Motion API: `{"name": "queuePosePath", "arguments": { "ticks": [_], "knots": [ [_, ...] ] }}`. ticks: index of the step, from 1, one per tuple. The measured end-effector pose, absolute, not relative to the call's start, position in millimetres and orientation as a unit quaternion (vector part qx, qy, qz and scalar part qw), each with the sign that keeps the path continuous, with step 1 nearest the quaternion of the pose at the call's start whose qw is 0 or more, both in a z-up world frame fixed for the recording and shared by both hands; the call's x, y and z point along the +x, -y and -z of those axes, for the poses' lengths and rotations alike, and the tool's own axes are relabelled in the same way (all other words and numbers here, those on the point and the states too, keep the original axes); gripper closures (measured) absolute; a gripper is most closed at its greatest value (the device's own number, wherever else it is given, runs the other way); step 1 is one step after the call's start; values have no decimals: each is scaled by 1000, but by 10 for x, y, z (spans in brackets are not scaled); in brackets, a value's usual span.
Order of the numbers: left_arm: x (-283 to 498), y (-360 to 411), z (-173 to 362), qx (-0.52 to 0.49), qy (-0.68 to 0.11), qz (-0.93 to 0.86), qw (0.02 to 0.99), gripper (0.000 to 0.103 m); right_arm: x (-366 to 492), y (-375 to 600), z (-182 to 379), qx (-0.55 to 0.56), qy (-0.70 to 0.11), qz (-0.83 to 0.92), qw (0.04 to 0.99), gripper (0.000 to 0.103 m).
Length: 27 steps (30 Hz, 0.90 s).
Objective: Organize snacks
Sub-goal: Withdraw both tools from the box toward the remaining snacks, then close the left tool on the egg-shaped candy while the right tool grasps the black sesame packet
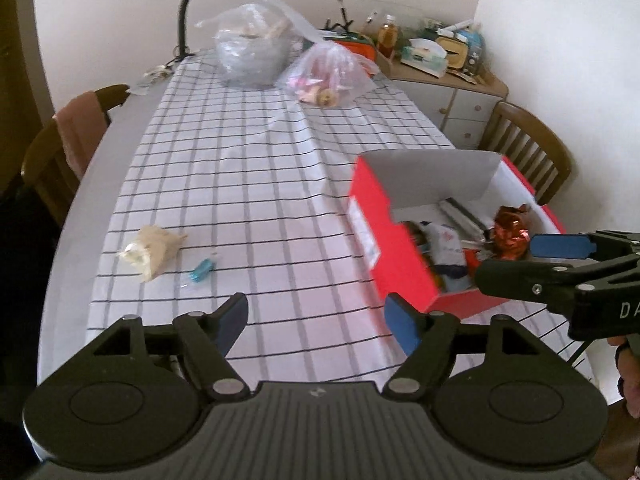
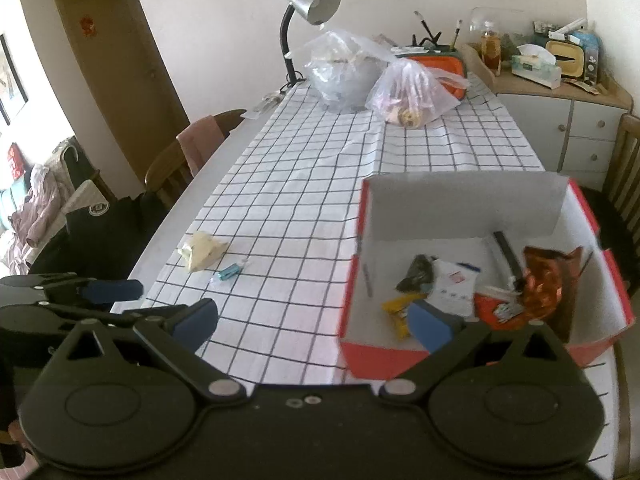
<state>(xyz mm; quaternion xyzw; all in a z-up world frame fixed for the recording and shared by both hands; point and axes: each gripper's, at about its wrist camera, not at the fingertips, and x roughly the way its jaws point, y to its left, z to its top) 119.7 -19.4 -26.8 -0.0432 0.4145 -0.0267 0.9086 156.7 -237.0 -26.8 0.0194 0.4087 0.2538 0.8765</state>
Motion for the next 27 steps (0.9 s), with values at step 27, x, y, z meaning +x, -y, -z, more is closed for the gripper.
{"name": "queuePosePath", "arguments": {
  "ticks": [27],
  "knots": [
    [983, -1240, 1261, -115, -518, -38, 847, 27, 1396, 1165, 865, -54, -465, -277, 839, 4]
  ]
}}
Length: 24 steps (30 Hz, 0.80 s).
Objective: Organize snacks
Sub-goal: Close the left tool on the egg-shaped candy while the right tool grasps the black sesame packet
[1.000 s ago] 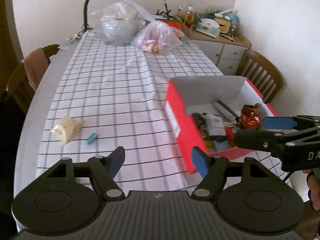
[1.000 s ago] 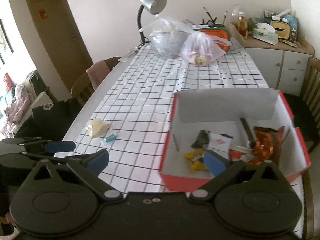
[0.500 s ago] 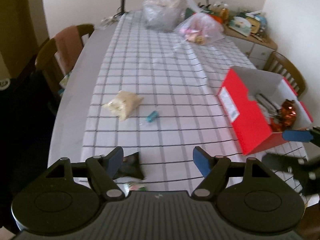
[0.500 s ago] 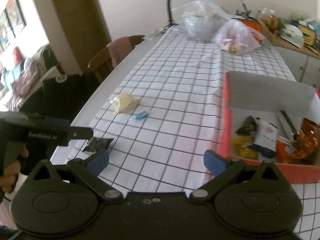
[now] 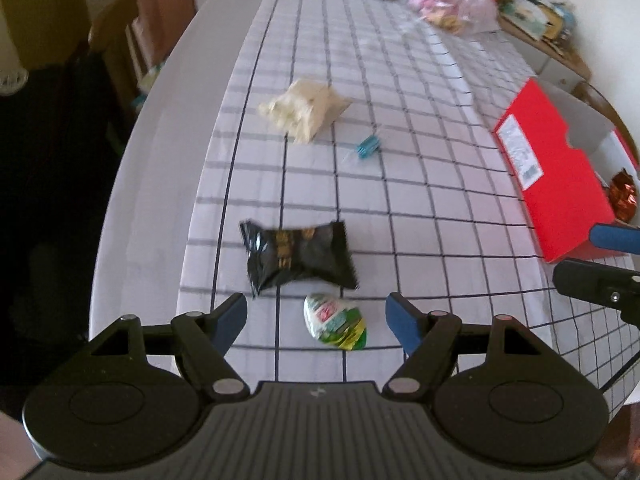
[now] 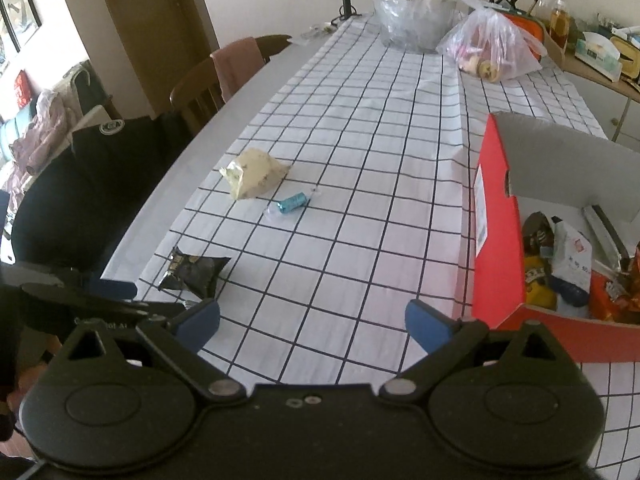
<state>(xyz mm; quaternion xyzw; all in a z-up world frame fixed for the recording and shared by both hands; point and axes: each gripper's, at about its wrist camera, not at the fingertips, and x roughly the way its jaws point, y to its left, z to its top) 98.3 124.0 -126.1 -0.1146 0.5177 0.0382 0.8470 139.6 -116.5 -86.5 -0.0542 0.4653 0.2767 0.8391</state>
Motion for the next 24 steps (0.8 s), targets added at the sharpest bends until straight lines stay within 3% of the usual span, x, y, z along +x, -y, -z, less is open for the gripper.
{"name": "queuePosePath", "arguments": {
  "ticks": [11, 21, 24],
  "knots": [
    [953, -1098, 1514, -113, -519, -63, 845, 28, 1554, 1111, 1019, -74, -484, -281, 826, 4],
    [1036, -951, 1579, -103, -524, -87, 841, 47, 1961, 945, 1248, -82, -497, -312, 806, 7],
    [1043, -952, 1609, -106, -528, -101, 836, 58, 2031, 837, 1275, -93, -495, -332, 798, 10]
  ]
}}
